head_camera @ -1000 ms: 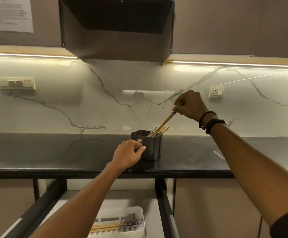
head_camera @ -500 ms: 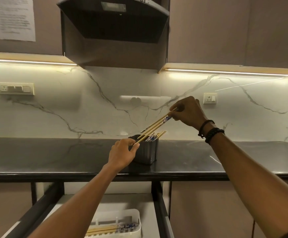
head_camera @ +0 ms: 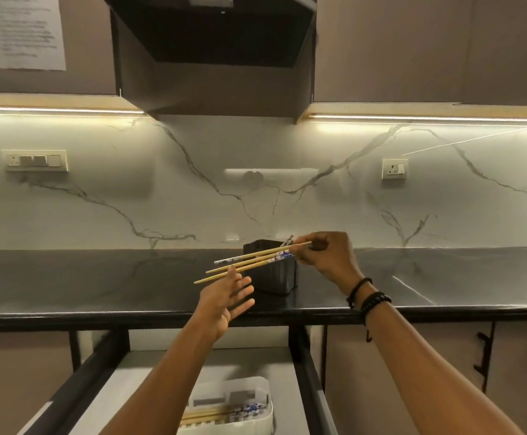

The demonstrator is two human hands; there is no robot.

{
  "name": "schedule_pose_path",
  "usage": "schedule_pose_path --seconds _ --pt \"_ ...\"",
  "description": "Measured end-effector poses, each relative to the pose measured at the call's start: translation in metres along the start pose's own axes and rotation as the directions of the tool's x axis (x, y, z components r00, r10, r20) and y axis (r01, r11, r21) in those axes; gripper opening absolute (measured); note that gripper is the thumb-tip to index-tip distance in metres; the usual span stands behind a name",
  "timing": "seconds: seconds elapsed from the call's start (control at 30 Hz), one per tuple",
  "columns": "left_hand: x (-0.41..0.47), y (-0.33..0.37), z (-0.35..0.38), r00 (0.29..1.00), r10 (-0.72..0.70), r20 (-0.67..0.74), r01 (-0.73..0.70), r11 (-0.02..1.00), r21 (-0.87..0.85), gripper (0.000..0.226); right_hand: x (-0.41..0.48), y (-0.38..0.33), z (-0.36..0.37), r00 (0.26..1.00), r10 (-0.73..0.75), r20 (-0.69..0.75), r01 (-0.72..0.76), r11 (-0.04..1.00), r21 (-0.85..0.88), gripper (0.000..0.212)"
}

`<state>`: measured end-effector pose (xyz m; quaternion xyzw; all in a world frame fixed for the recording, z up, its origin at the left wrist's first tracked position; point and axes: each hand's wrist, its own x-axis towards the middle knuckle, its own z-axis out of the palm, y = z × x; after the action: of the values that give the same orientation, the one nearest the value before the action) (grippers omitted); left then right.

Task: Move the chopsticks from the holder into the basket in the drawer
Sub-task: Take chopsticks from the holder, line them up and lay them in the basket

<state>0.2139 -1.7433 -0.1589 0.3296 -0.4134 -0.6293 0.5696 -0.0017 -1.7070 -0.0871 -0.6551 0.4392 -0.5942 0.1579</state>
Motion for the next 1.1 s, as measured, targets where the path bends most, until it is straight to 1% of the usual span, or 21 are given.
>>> schedule_pose_path --seconds 0.07,0.1,0.17,0.27,0.37,0.5,0.53,0.6,0.7,0.73,0.77,0.8,0.83,0.87,0.9,0.93,1.0,1.1 --pt "0.002 -0.008 -0.01 0.999 -0.019 0.047 0.029 0.971 -0.236 0.036 -0.011 0.011 0.012 0.997 0.073 0.027 -0.076 0.99 0.117 0.022" --pt "0.003 -0.012 -0.017 0.998 -0.007 0.058 0.024 0.951 -0.307 0.036 -0.017 0.018 0.018 0.993 0.113 0.042 -0.118 0.98 0.162 0.023" --pt "0.007 -0.02 -0.031 0.998 0.023 0.064 0.003 0.926 -0.378 0.036 -0.028 0.031 0.031 0.982 0.172 0.072 -0.184 0.958 0.221 0.024" --pt "0.011 -0.035 -0.05 0.999 0.014 0.044 0.006 0.908 -0.42 0.041 -0.041 0.049 0.046 0.96 0.247 0.132 -0.275 0.918 0.287 0.025" --pt "0.012 -0.049 -0.068 1.0 -0.008 0.026 0.019 0.902 -0.431 0.043 -0.053 0.068 0.057 0.939 0.287 0.19 -0.337 0.88 0.334 0.027" --pt "0.012 -0.056 -0.079 0.999 -0.035 0.019 0.04 0.927 -0.372 0.04 -0.069 0.093 0.069 0.897 0.378 0.23 -0.442 0.763 0.472 0.038" --pt "0.012 -0.056 -0.08 0.999 -0.043 0.02 0.047 0.932 -0.36 0.038 -0.07 0.098 0.07 0.886 0.395 0.243 -0.464 0.749 0.473 0.037" --pt "0.012 -0.056 -0.079 0.999 -0.052 0.006 0.052 0.942 -0.333 0.031 -0.071 0.104 0.069 0.876 0.402 0.267 -0.482 0.758 0.439 0.032" --pt "0.013 -0.058 -0.076 0.999 -0.038 0.003 0.037 0.96 -0.276 0.021 -0.073 0.114 0.065 0.895 0.365 0.258 -0.436 0.839 0.326 0.018" --pt "0.014 -0.058 -0.075 0.999 -0.032 -0.001 0.031 0.969 -0.245 0.021 -0.076 0.118 0.063 0.911 0.339 0.236 -0.393 0.886 0.246 0.014" --pt "0.015 -0.059 -0.075 1.0 -0.019 -0.009 0.017 0.978 -0.209 0.022 -0.079 0.123 0.061 0.931 0.305 0.2 -0.334 0.934 0.13 0.012" --pt "0.016 -0.06 -0.072 1.0 0.003 -0.018 -0.006 0.986 -0.169 0.023 -0.082 0.126 0.061 0.948 0.27 0.166 -0.273 0.962 -0.008 0.012" --pt "0.017 -0.059 -0.069 0.999 0.025 -0.035 -0.03 0.99 -0.137 0.025 -0.083 0.127 0.061 0.961 0.241 0.138 -0.221 0.965 -0.143 0.016" --pt "0.016 -0.059 -0.065 0.997 0.044 -0.063 -0.051 0.992 -0.117 0.025 -0.082 0.124 0.063 0.972 0.212 0.102 -0.182 0.953 -0.242 0.021" --pt "0.015 -0.058 -0.061 0.994 0.066 -0.092 -0.075 0.992 -0.104 0.024 -0.08 0.118 0.067 0.983 0.174 0.061 -0.149 0.945 -0.292 0.027" --pt "0.014 -0.058 -0.058 0.99 0.088 -0.108 -0.099 0.99 -0.096 0.023 -0.077 0.111 0.071 0.991 0.132 0.027 -0.118 0.946 -0.301 0.031" --pt "0.011 -0.059 -0.051 0.985 0.131 -0.109 -0.137 0.99 -0.044 0.02 -0.067 0.09 0.086 0.998 0.065 -0.002 -0.064 0.963 -0.26 0.035" --pt "0.005 -0.061 -0.046 0.974 0.222 -0.056 -0.217 0.973 0.083 0.021 -0.054 0.059 0.115 1.0 -0.009 0.027 0.014 0.983 -0.181 0.036"
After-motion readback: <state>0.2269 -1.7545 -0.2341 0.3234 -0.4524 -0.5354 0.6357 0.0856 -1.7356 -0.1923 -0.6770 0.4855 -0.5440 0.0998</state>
